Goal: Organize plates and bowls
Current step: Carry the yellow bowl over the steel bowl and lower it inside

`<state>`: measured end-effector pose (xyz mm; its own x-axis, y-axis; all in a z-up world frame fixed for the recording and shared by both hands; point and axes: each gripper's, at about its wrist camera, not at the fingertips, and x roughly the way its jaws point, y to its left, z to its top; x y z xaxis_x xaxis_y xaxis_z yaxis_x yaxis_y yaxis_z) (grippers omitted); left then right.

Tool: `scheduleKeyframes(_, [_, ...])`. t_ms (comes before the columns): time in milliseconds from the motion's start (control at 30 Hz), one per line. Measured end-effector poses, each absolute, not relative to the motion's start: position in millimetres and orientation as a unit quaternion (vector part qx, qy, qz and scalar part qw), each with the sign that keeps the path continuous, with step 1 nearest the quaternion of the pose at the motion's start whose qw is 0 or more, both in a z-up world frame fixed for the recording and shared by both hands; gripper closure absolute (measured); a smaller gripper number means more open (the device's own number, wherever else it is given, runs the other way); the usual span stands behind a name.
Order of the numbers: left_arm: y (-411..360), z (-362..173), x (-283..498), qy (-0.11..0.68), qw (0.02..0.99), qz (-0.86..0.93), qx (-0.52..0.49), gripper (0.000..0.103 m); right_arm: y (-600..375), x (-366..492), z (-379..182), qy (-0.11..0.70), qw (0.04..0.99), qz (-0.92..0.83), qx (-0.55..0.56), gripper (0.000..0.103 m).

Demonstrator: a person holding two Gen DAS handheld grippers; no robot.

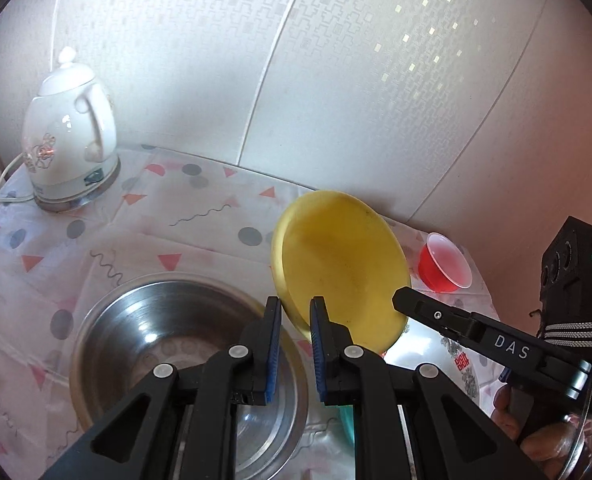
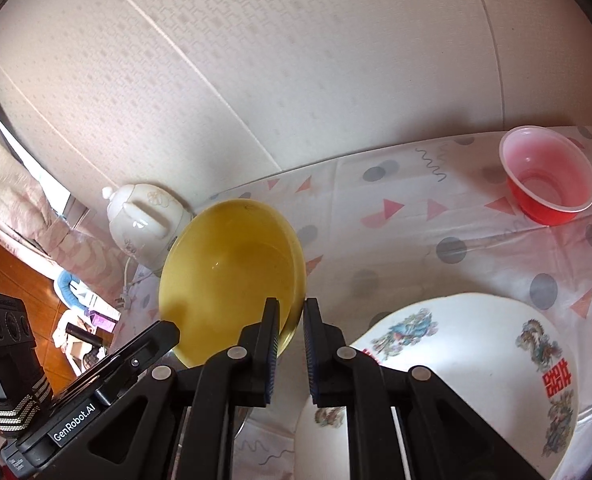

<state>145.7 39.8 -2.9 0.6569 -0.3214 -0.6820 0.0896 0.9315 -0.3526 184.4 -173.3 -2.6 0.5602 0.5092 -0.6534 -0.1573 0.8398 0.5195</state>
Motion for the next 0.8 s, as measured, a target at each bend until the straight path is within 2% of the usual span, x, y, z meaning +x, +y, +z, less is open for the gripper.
scheduleKeyframes(333, [93,-12,98,0.393,0.901,-0.074,-0.170,0.089,-119,154,-7,0.442,0.847,0.245,0.165,0.091])
scheduleKeyframes(800, [121,-44,72,0.423,0.884,-0.044,-0.194,0.089,-81,142,-34,0.486,0.827,0.256,0.118,0.091])
